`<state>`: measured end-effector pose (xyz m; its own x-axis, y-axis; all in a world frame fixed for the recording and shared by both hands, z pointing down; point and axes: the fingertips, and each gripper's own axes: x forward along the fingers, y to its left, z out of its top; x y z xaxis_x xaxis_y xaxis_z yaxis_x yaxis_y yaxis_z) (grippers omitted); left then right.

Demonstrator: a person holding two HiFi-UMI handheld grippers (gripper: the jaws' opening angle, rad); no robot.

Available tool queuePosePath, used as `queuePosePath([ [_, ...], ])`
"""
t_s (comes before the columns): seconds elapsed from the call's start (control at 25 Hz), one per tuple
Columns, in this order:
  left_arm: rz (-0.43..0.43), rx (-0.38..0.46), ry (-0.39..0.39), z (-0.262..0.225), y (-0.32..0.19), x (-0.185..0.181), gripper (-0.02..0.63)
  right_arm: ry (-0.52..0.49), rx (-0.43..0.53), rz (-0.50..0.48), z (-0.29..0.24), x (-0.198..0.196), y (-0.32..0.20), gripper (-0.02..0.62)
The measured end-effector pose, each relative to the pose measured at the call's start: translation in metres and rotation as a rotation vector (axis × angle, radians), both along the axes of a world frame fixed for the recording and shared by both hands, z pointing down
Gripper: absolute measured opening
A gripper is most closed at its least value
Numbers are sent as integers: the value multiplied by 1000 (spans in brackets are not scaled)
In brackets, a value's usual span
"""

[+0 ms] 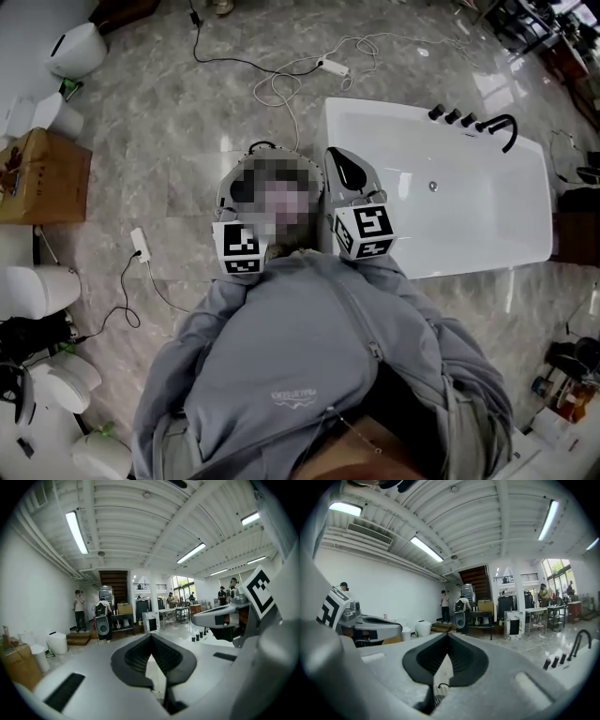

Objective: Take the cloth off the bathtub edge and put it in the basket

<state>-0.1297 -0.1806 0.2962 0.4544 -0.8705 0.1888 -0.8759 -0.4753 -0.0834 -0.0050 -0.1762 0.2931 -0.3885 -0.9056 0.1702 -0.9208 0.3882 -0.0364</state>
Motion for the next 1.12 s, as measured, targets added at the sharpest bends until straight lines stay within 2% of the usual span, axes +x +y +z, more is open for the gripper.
queuePosePath([
  [0.16, -26, 48, 28, -16, 6, 0, 5, -11, 28, 2, -13, 3, 6, 5],
  [0.44, -26, 70, 43, -22, 9, 2, 5, -30, 44, -4, -19, 1, 11, 5],
  [1.12, 4, 77, 28, -18, 11, 6, 5, -9, 46, -17, -16, -2, 10, 5],
])
